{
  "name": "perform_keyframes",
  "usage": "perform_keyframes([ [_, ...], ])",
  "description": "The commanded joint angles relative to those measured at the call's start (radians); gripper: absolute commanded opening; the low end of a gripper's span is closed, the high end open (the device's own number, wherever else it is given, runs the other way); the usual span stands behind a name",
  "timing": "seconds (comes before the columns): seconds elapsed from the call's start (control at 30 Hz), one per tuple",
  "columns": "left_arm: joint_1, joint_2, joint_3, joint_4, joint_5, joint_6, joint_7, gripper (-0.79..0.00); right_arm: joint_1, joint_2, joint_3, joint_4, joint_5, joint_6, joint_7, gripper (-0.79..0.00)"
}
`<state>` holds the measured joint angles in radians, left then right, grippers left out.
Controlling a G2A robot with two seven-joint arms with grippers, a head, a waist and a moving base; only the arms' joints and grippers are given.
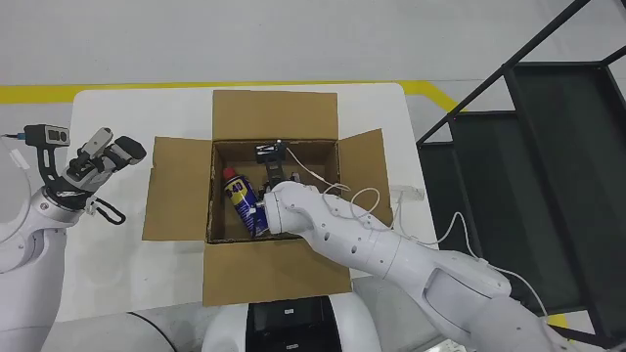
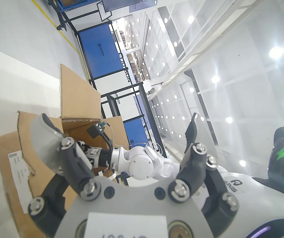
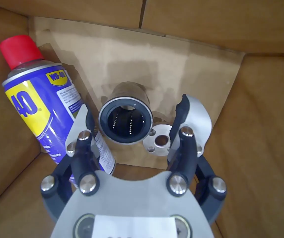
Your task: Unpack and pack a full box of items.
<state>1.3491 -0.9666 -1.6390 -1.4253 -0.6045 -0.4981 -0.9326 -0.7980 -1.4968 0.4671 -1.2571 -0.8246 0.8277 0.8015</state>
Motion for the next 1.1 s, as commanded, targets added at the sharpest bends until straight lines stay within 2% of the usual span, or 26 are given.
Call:
perform_keyframes([
  [0.0,0.0,0.0,0.0,0.0,0.0,0.0,0.0,0.0,0.001,-0.006,0.002,0.01,-0.002,-0.005,0.004,-0.185],
  [0.13,0.0,0.0,0.0,0.0,0.0,0.0,0.0,0.0,0.0,-0.017,0.008,0.023,-0.009,-0.009,0.004,-0.64],
  [0.17,0.0,0.0,0.0,0.0,0.0,0.0,0.0,0.0,0.0,-0.018,0.01,0.025,-0.009,-0.009,0.003,-0.785],
  [0.33,0.0,0.0,0.0,0.0,0.0,0.0,0.0,0.0,-0.006,-0.028,0.015,0.021,-0.035,0.015,0.009,-0.785],
  [0.53,0.0,0.0,0.0,0.0,0.0,0.0,0.0,0.0,-0.035,-0.021,0.023,-0.073,-0.097,0.052,0.053,-0.785],
  [0.83,0.0,0.0,0.0,0.0,0.0,0.0,0.0,0.0,-0.172,0.073,0.135,-0.406,-0.334,0.009,0.182,-0.785],
  [1.07,0.0,0.0,0.0,0.0,0.0,0.0,0.0,0.0,-0.361,0.148,0.343,-0.718,-0.542,-0.128,0.319,-0.785],
])
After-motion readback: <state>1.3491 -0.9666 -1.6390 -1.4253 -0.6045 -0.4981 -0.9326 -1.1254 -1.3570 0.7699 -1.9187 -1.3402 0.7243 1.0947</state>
